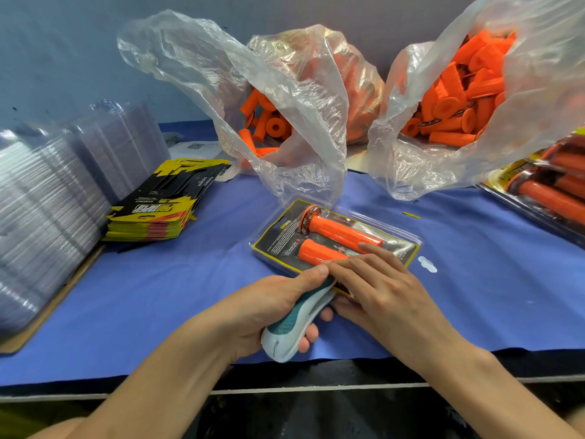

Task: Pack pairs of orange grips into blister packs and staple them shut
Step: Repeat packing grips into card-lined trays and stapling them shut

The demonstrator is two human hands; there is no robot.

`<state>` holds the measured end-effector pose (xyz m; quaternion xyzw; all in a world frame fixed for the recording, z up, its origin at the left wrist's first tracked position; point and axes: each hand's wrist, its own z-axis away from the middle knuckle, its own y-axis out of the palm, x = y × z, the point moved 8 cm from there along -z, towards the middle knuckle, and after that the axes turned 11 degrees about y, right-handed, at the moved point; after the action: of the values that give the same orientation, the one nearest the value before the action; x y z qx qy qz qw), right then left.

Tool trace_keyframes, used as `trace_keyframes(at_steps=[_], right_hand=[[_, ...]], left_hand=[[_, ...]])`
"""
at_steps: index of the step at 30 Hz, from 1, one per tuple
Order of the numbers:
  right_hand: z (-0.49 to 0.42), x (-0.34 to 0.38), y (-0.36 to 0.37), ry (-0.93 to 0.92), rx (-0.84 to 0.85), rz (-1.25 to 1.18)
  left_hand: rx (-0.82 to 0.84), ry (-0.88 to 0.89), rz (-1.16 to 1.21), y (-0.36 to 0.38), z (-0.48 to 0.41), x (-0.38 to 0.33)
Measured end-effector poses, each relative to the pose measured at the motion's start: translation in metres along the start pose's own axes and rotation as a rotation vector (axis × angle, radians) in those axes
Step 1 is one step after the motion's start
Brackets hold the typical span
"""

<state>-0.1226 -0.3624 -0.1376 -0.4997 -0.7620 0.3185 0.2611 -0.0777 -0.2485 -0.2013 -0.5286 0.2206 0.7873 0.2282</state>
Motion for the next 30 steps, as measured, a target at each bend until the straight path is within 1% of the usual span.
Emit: trace_keyframes(at_steps=[4,5,7,8,9,11,13,14,15,17,20,21,22,23,24,26,27,28,30], right_hand=[[0.0,-0.006,0.004,0.034,0.033,0.007],[0.0,-0.007,0.004,0.046,0.033,0.014],[0.0,-0.011,0.003,0.08,0.019,0.019],[0.0,-0.012,0.002,0.092,0.01,0.016],[0.001,-0.012,0.002,0.091,0.004,0.014],[0.002,-0.009,0.002,0.066,0.0,0.015],[0.003,-0.007,0.002,0.046,-0.009,0.009],[0.003,-0.008,0.002,0.047,-0.015,-0.001],[0.003,-0.009,0.001,0.051,-0.018,-0.012],[0.003,-0.01,0.002,0.06,-0.021,-0.028],[0.004,-0.011,0.003,0.074,-0.021,-0.041],[0.004,-0.012,0.003,0.081,-0.02,-0.046],[0.004,-0.012,0.003,0.088,-0.019,-0.05],[0.004,-0.013,0.003,0.095,-0.015,-0.05],[0.004,-0.013,0.004,0.101,-0.01,-0.047],[0.003,-0.013,0.004,0.112,0.002,-0.045],[0.003,-0.013,0.003,0.116,0.005,-0.049],[0.003,-0.014,0.003,0.12,0.007,-0.056],[0.003,-0.015,0.001,0.129,0.007,-0.086]], left_hand=[[0.025,0.0,-0.069,-0.002,0.002,-0.006],[0.039,-0.019,-0.119,-0.006,0.006,-0.008],[0.042,-0.062,-0.317,-0.028,0.021,-0.013],[-0.009,-0.058,-0.44,-0.048,0.028,-0.017],[-0.108,-0.034,-0.565,-0.072,0.036,-0.023],[-0.39,0.012,-0.829,-0.125,0.053,-0.037],[-0.648,-0.051,-1.172,-0.166,0.068,-0.044],[-0.72,-0.091,-1.307,-0.179,0.071,-0.045],[-0.758,-0.104,-1.366,-0.186,0.069,-0.045],[-0.766,-0.104,-1.368,-0.191,0.062,-0.042],[-0.771,-0.103,-1.415,-0.184,0.056,-0.044],[-0.788,-0.071,-1.448,-0.177,0.056,-0.048],[-0.81,0.013,-1.475,-0.166,0.056,-0.055],[-0.819,0.148,-1.489,-0.151,0.055,-0.063],[-0.799,0.319,-1.499,-0.132,0.053,-0.071],[-0.664,0.654,-1.524,-0.085,0.049,-0.082],[-0.582,0.781,-1.541,-0.061,0.046,-0.083],[-0.506,0.874,-1.563,-0.04,0.043,-0.081],[-0.393,0.991,-1.614,-0.003,0.035,-0.072]])
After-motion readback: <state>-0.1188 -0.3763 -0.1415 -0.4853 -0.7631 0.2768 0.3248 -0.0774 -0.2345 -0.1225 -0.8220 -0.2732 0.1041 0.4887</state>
